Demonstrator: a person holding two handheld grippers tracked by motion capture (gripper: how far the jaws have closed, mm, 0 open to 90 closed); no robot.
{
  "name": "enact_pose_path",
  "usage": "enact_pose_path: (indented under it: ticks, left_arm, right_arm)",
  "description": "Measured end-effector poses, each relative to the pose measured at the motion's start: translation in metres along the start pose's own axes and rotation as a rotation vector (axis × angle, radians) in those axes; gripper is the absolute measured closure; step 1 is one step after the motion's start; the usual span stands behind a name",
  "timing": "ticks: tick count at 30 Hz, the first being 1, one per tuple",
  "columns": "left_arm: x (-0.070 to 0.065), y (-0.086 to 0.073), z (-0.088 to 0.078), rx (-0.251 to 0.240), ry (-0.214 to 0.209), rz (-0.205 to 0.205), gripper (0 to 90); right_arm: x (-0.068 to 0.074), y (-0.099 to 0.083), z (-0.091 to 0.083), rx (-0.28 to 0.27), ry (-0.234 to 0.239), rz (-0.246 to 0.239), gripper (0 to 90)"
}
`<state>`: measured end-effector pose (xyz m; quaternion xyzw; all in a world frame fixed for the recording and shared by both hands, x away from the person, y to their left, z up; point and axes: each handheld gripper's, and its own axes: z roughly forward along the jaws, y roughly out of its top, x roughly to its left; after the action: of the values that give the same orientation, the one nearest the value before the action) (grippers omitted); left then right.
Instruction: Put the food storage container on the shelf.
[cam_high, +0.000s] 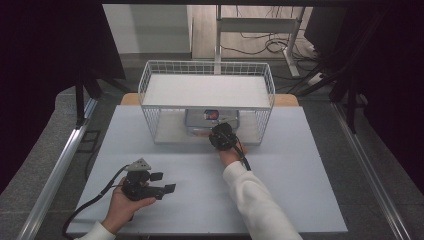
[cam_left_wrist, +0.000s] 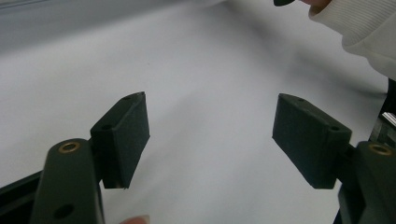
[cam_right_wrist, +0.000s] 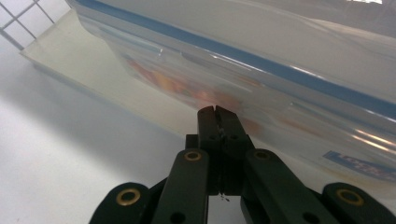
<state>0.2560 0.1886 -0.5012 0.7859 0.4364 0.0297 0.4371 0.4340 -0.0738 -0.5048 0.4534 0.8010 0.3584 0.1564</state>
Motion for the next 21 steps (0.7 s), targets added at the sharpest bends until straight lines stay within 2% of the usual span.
enact_pose_path:
  ticks: [10,13,17,21]
  left_arm:
    - [0.001,0.001,0.0,-0.007,-0.011,-0.01,26.9]
    - [0.001,0.001,0.0,-0.005,-0.01,-0.009,26.8]
    - [0.002,0.001,-0.002,-0.007,0.008,-0.007,26.8]
    - [0.001,0.001,-0.003,-0.011,0.02,-0.006,26.8]
  right_arm:
    - [-0.005,0.0,0.0,-0.002,-0.006,0.025,88.8]
    - [-0.005,-0.001,-0.003,0.008,0.002,0.014,88.8]
    - [0.001,-0.007,-0.018,-0.01,0.045,-0.027,88.8]
    - [0.004,-0.02,-0.044,-0.015,0.1,-0.078,88.8]
